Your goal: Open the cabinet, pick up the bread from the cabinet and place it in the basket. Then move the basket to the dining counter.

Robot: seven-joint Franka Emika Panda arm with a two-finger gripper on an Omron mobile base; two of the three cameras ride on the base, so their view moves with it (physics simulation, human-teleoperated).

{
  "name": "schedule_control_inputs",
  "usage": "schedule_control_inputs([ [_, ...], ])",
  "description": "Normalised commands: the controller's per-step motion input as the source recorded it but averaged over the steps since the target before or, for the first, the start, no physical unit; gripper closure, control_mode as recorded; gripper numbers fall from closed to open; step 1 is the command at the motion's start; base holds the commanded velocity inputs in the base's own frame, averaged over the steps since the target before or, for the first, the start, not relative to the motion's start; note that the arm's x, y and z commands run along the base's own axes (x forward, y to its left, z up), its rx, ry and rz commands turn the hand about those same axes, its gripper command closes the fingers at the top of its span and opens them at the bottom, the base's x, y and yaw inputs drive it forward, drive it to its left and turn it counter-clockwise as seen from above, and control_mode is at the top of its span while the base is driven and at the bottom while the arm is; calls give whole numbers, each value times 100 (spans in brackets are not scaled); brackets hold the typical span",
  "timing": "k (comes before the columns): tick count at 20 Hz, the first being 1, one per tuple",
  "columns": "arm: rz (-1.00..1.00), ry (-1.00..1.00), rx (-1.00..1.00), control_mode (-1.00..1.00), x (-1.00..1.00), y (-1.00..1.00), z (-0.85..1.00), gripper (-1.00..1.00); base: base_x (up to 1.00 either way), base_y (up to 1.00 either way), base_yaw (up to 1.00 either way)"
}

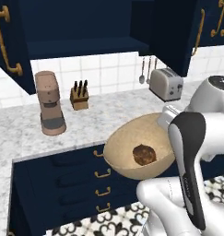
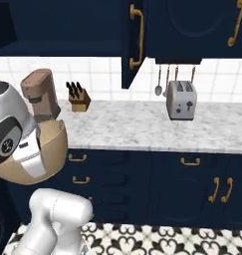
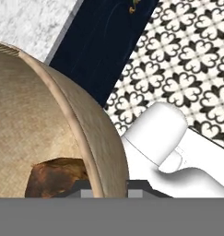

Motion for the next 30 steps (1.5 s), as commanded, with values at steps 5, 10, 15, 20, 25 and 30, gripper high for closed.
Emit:
schedule_control_inputs([
  [5,0,0,0,100,0,0,0,100,-29,-35,-47],
  [10,0,0,0,100,0,0,0,100,0,-6,-85],
  [15,0,0,0,100,0,0,0,100,0,0,-89],
  [20,0,0,0,100,0,0,0,100,0,0,-88],
  [25,0,0,0,100,0,0,0,100,0,0,-87],
  [30,0,0,0,100,0,0,0,100,3,-1,-83],
])
